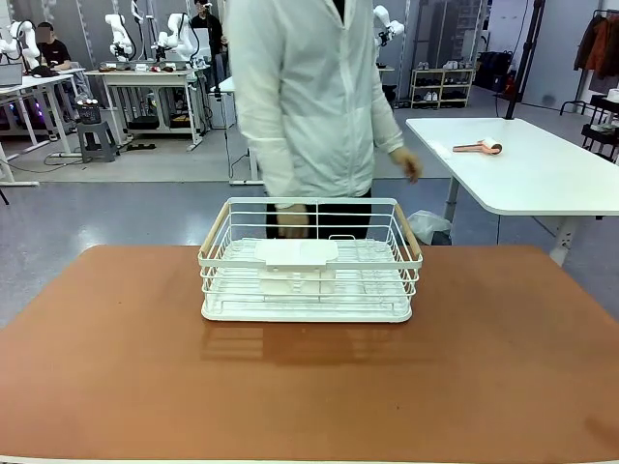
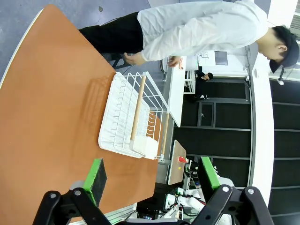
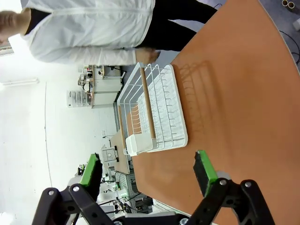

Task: Clean the table.
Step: Pick up the Lint Roller when the human hands it over.

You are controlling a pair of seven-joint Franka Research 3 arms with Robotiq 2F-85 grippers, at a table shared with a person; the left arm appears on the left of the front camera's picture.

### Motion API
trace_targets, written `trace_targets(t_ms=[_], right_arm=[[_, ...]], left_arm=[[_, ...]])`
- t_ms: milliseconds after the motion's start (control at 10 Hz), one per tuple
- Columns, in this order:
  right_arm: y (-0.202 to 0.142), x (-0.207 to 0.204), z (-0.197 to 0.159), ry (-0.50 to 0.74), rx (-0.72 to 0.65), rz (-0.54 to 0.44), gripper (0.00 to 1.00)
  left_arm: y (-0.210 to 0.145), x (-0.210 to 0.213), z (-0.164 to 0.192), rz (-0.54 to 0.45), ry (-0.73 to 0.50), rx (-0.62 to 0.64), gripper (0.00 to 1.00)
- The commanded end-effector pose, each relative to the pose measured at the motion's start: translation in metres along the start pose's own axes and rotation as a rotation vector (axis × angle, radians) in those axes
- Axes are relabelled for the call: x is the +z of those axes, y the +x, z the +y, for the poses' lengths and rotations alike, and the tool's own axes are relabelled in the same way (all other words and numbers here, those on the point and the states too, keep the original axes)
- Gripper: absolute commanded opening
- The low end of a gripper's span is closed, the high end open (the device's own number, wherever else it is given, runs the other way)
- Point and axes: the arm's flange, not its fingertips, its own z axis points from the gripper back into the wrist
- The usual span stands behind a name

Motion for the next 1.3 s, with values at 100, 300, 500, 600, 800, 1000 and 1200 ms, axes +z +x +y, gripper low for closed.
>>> trace_targets(t_ms=[100,300,500,600,800,1000,1200], right_arm=[[-0.0020,0.0007,0.0025,0.012,0.008,-0.001,1.00],[-0.0020,0.0007,0.0025,0.012,0.008,-0.001,1.00],[-0.0020,0.0007,0.0025,0.012,0.008,-0.001,1.00],[-0.0020,0.0007,0.0025,0.012,0.008,-0.001,1.00],[-0.0020,0.0007,0.0025,0.012,0.008,-0.001,1.00],[-0.0020,0.0007,0.0025,0.012,0.008,-0.001,1.00],[-0.0020,0.0007,0.0025,0.012,0.008,-0.001,1.00]], left_arm=[[-0.0001,0.0029,-0.0010,-0.001,-0.022,-0.010,1.00],[-0.0001,0.0029,-0.0010,-0.001,-0.022,-0.010,1.00],[-0.0001,0.0029,-0.0010,-0.001,-0.022,-0.010,1.00],[-0.0001,0.0029,-0.0010,-0.001,-0.022,-0.010,1.00],[-0.0001,0.0029,-0.0010,-0.001,-0.022,-0.010,1.00],[-0.0001,0.0029,-0.0010,-0.001,-0.022,-0.010,1.00],[-0.0001,0.0029,-0.0010,-0.001,-0.022,-0.010,1.00]])
